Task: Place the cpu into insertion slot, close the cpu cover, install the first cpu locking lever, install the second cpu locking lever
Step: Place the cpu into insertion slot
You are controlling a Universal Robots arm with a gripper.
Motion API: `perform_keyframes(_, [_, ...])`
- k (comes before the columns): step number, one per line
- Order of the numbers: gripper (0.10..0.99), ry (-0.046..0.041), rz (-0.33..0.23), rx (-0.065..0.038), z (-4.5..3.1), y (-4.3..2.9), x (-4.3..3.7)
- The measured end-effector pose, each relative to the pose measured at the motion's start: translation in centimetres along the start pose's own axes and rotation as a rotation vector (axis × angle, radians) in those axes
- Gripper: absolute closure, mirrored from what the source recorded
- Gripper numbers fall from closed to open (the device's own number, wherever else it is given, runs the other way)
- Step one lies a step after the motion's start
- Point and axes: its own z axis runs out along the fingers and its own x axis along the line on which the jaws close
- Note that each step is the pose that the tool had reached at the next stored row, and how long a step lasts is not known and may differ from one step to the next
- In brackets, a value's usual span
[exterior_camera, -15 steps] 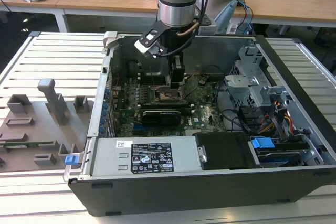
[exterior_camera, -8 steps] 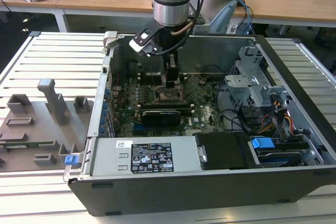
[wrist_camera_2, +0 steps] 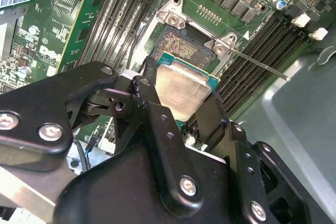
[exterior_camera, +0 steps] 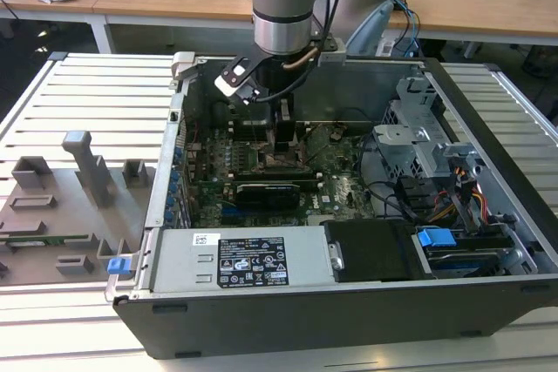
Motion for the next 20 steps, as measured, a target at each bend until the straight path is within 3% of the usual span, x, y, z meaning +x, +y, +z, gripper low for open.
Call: perform_keyframes(20, [0.545,-0.0003,0.0,0.0,1.44,0.01,-0.01])
